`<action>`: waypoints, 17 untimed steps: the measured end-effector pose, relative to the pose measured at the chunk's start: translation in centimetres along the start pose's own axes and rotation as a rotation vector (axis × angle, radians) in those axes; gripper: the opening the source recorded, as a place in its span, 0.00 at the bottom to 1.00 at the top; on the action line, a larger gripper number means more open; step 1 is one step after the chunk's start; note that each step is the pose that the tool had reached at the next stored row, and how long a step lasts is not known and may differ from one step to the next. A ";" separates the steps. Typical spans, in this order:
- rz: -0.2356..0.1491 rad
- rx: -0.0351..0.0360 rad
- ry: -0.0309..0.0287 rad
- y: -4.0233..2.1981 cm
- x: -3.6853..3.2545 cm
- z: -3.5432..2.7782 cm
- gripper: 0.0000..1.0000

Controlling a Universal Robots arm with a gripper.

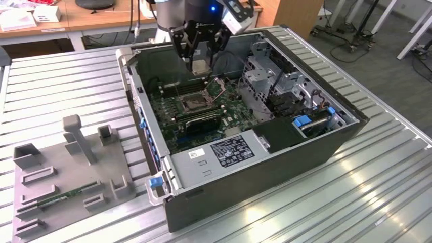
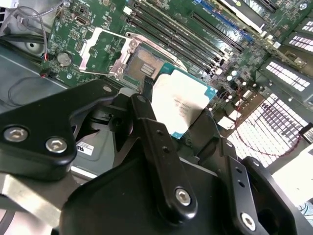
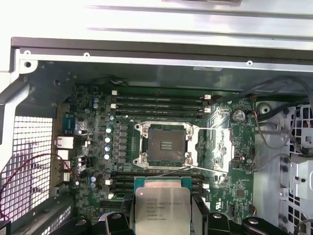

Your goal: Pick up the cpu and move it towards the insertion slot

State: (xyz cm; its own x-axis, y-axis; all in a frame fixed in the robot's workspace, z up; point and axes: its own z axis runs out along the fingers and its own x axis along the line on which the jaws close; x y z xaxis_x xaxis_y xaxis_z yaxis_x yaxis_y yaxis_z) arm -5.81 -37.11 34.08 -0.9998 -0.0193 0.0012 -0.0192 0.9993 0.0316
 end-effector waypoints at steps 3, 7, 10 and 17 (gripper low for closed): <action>0.000 -0.0003 -0.0001 0.11 -0.26 0.33 0.54; 0.000 -0.0001 -0.0001 0.19 -0.50 1.03 0.54; 0.000 -0.0001 0.0000 0.30 -0.73 1.56 0.54; 0.000 -0.0003 -0.0002 1.16 -1.09 2.86 0.54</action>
State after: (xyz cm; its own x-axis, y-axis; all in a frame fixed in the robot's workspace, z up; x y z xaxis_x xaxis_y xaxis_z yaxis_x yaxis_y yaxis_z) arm -4.75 -35.84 31.25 -0.9998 -0.0194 0.0010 -0.0193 0.9993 0.0319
